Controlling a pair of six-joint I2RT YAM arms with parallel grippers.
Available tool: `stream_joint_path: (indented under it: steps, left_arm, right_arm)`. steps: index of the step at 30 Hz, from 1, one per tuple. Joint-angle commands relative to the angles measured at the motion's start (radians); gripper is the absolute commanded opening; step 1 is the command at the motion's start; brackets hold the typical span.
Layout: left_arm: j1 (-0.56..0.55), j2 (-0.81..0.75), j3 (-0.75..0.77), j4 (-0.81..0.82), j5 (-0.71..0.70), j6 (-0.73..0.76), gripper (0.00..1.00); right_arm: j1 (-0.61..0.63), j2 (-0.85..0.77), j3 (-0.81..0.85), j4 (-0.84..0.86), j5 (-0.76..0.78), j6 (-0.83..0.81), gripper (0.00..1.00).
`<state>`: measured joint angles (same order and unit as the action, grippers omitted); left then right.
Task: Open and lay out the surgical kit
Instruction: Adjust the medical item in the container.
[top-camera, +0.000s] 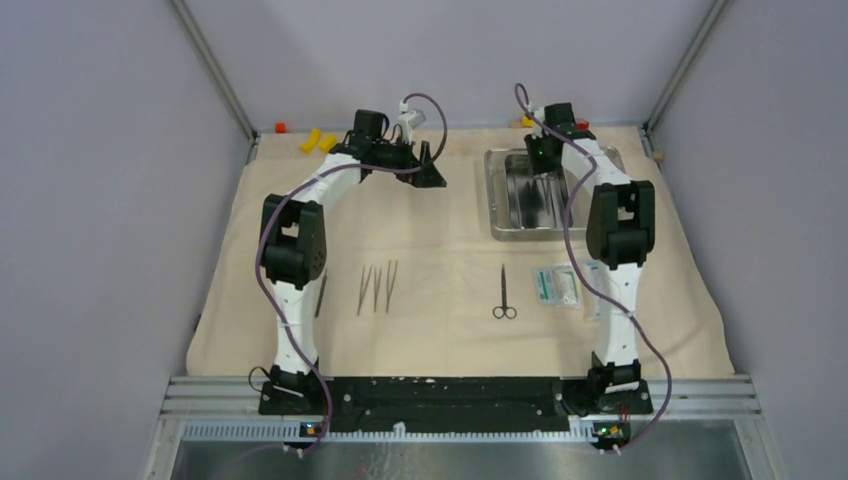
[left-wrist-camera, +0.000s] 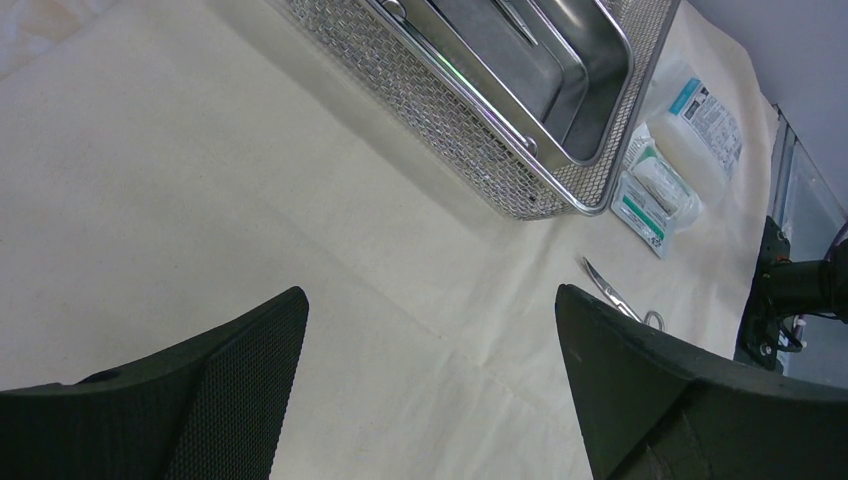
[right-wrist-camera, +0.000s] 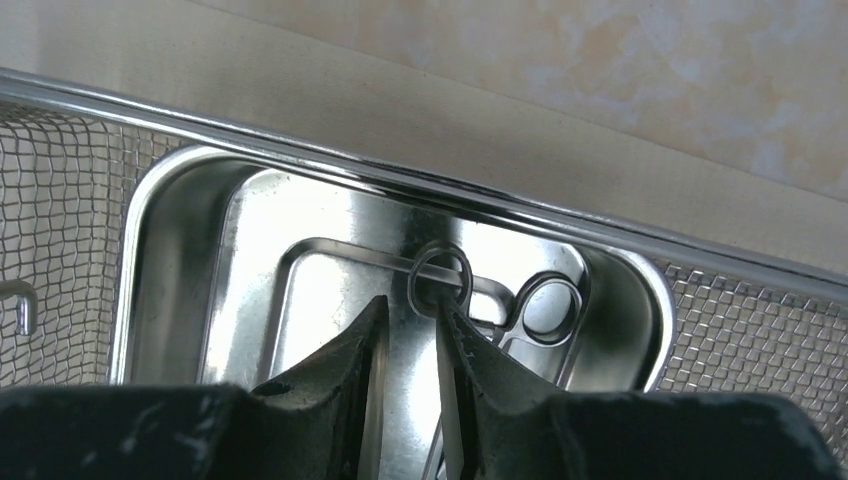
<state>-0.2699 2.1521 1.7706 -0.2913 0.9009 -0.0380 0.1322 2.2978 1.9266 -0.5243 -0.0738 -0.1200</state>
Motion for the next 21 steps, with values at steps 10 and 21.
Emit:
stream_joint_path:
  steps: [10, 21]
  left_arm:
    - [0.0, -0.029, -0.006, 0.029, 0.012, 0.023, 0.98]
    - [0.0, -0.022, -0.005, 0.03, 0.012, 0.024, 0.98]
  right_arm:
    - [-0.005, 0.067, 0.106, -0.003, -0.008, -0.002, 0.21]
    - [-0.004, 0.109, 0.12, -0.004, -0.001, 0.0, 0.19]
